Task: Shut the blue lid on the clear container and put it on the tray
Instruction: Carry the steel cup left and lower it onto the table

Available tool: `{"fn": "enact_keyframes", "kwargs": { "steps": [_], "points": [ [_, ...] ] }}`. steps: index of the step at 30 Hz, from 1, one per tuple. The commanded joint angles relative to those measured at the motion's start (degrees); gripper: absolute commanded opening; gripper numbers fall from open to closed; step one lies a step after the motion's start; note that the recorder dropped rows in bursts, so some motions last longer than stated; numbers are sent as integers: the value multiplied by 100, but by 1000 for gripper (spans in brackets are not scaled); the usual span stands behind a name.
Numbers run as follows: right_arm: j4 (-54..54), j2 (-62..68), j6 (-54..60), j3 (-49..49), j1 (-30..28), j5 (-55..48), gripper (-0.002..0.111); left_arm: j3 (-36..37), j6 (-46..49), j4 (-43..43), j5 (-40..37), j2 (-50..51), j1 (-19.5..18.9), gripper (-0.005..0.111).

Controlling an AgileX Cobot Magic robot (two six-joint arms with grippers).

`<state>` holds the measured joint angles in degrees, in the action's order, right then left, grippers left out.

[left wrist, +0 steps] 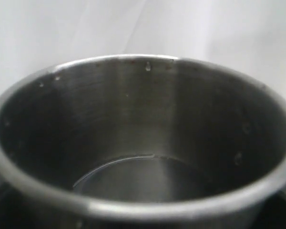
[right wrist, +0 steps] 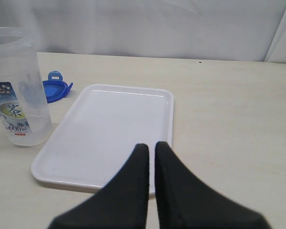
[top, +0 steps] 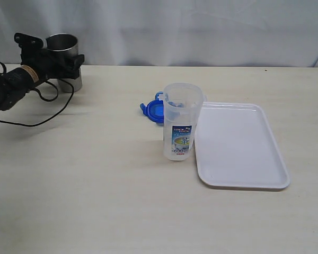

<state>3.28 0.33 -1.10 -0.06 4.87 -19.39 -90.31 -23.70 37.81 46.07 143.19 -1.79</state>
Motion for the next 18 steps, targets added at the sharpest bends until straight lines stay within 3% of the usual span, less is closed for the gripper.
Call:
{"fn": "enact_keyframes", "kwargs": {
  "steps": [1, 10, 18],
  "points": [
    [58, -33, -18, 6, -19, 4, 5, -78, -61, 59, 247, -85, 45, 0],
    [58, -33, -18, 6, -19, 4, 5, -78, -576, 48, 224, -85, 45, 2],
    [58, -33, -18, 6, -19, 4, 5, -78, -803, 256, 353, -110, 45, 42]
  ]
}}
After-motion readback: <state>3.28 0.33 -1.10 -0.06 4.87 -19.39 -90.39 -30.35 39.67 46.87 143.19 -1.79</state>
